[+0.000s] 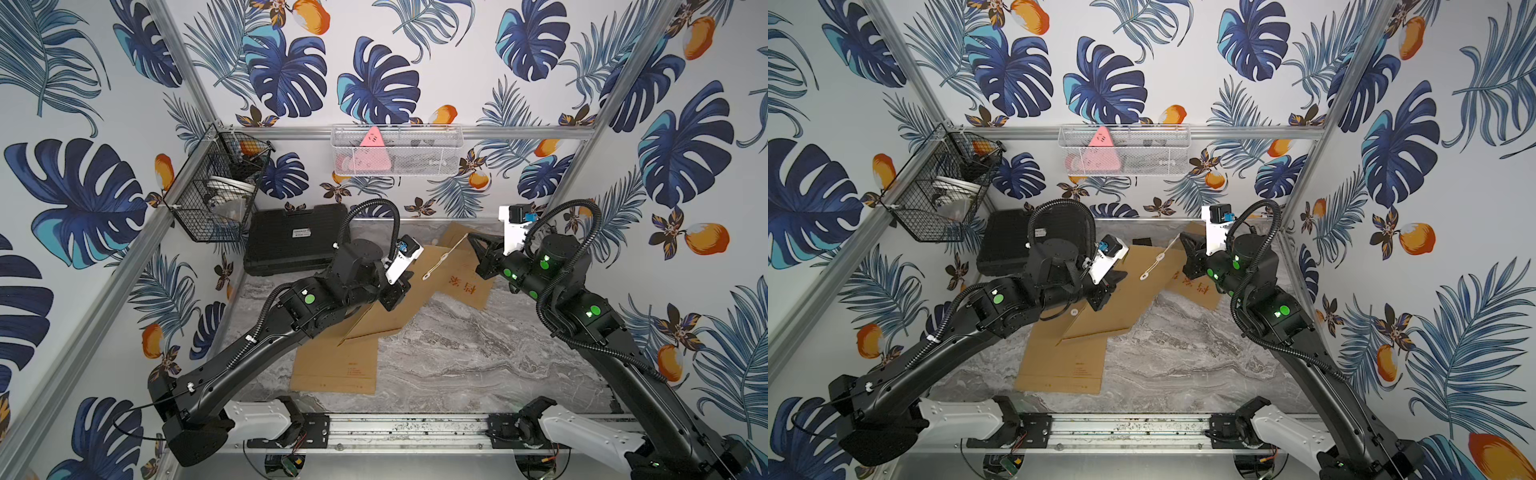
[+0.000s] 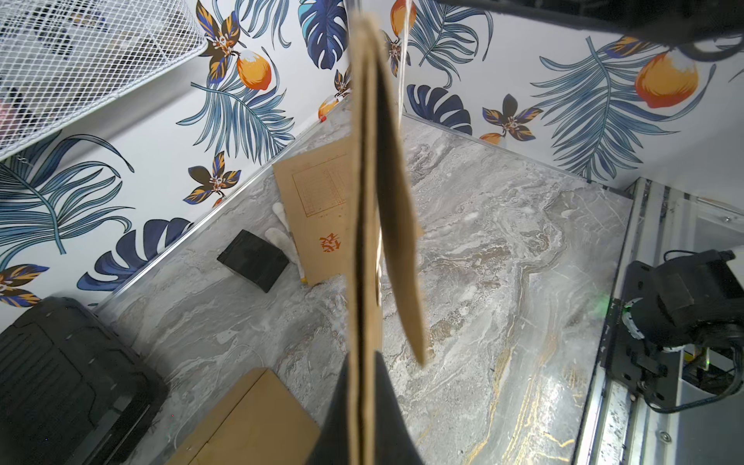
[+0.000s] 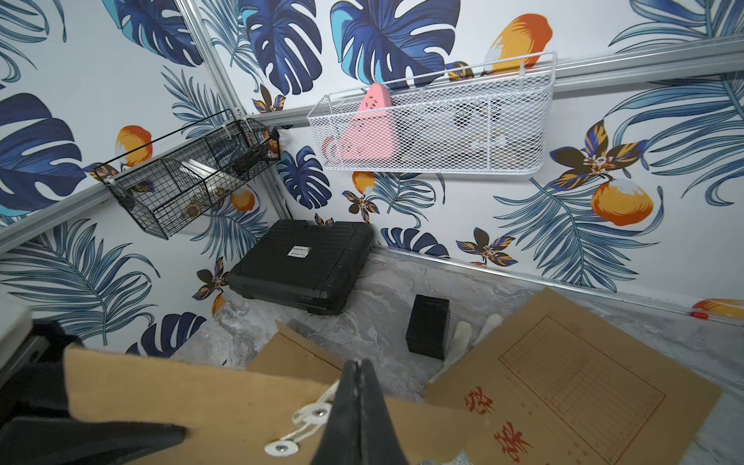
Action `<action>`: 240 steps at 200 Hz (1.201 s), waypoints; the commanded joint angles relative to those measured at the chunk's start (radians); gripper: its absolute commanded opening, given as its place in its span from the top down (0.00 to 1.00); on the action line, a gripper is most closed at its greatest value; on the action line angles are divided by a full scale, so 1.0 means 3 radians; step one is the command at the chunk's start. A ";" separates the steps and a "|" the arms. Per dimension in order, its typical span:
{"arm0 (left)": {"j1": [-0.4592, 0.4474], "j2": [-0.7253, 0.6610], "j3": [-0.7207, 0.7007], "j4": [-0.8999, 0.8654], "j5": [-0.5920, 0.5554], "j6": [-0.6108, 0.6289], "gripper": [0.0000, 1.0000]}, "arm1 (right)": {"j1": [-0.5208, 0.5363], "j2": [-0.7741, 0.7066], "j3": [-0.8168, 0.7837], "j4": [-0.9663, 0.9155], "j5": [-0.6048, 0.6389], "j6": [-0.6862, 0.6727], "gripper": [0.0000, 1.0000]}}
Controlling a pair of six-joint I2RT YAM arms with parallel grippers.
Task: Open the file bag
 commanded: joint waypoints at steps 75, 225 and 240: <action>0.0000 -0.0061 0.0020 -0.0119 0.0204 0.0188 1.00 | -0.0007 -0.0042 0.0005 -0.0082 0.0440 0.0085 1.00; 0.0024 -0.0265 -0.0189 0.0508 0.0114 -0.0435 1.00 | -0.0004 -0.0067 -0.0058 -0.0286 0.0755 0.0039 1.00; 0.0055 -0.0276 -0.0209 0.0555 0.0167 -0.0489 1.00 | -0.0004 -0.0057 -0.0050 -0.0324 0.0800 0.0039 1.00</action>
